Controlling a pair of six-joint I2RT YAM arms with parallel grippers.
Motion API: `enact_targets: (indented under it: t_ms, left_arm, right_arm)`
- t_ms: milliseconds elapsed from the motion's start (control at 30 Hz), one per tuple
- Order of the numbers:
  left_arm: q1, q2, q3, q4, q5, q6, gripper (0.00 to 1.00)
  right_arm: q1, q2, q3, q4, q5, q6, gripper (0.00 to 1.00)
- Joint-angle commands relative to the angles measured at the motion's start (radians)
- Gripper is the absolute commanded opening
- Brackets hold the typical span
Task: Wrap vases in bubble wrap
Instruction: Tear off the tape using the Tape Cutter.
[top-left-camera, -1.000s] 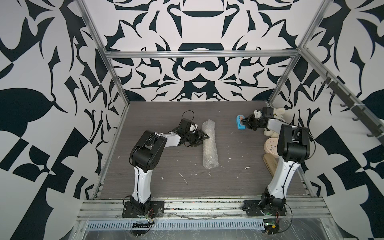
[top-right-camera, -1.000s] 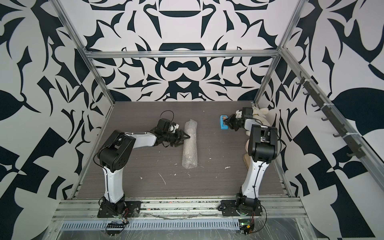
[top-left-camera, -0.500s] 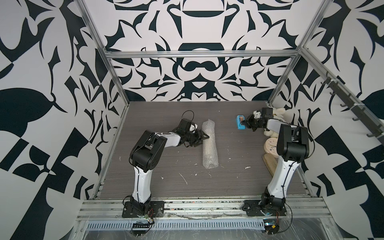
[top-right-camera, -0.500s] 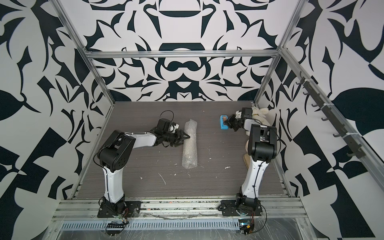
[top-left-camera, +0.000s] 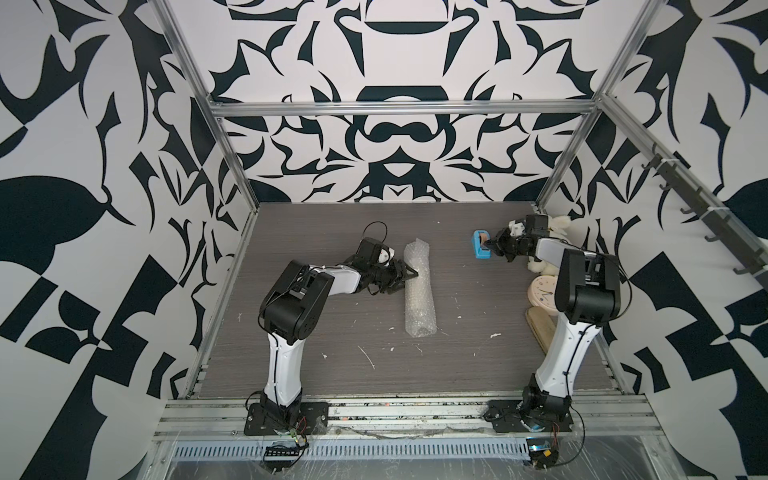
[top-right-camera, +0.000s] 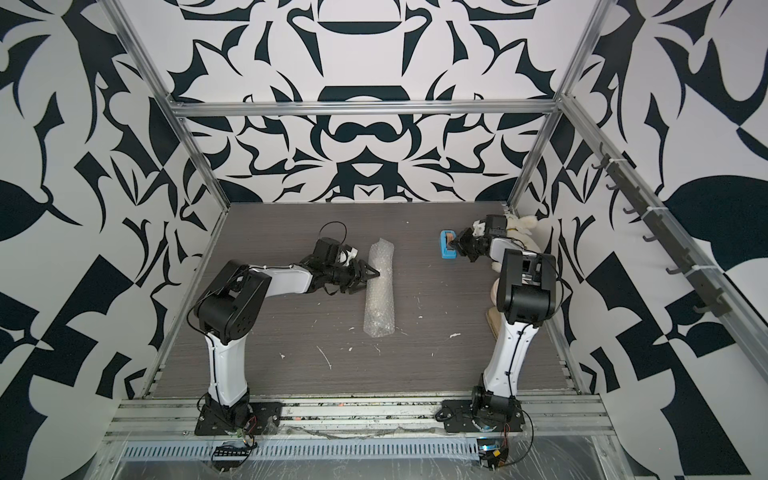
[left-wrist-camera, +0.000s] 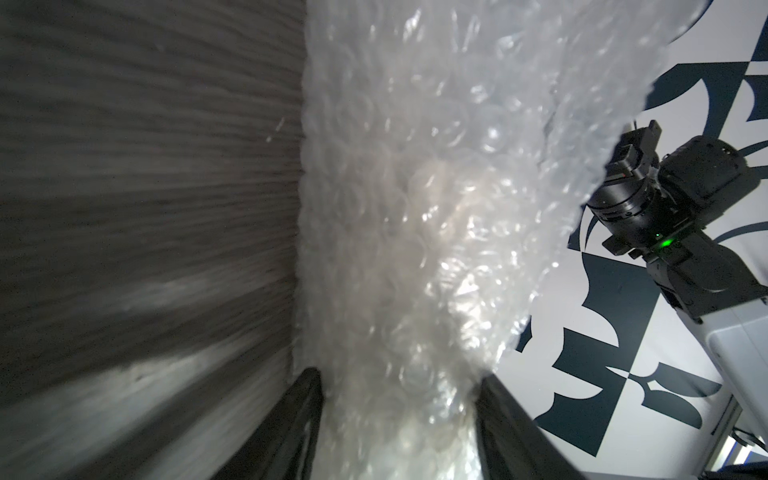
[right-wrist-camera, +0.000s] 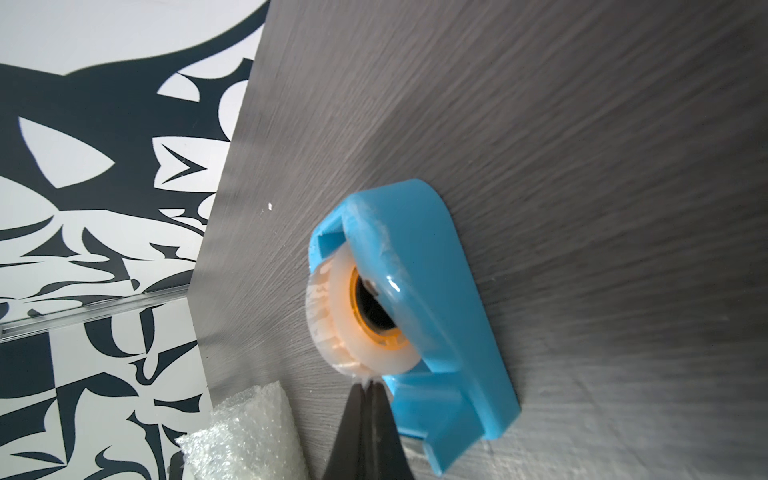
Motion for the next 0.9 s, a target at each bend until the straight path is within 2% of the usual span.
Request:
enact_targets:
  t_ms: [0, 367, 867]
  left_arm:
    - [0.008, 0.019, -0.046, -0.103, -0.057, 0.002, 0.6]
    - [0.009, 0.015, -0.055, -0.098, -0.055, 0.002, 0.6]
    - [0.009, 0.009, -0.066, -0.089, -0.057, 0.002, 0.6]
  right_arm:
    - [-0.009, -0.075, -0.013, 0.011, -0.036, -0.013, 0.0]
    - [-0.028, -0.114, -0.109, 0.087, -0.088, 0.023, 0.0]
    - [-0.038, -0.205, -0.209, 0.085, -0.11, 0.001, 0.0]
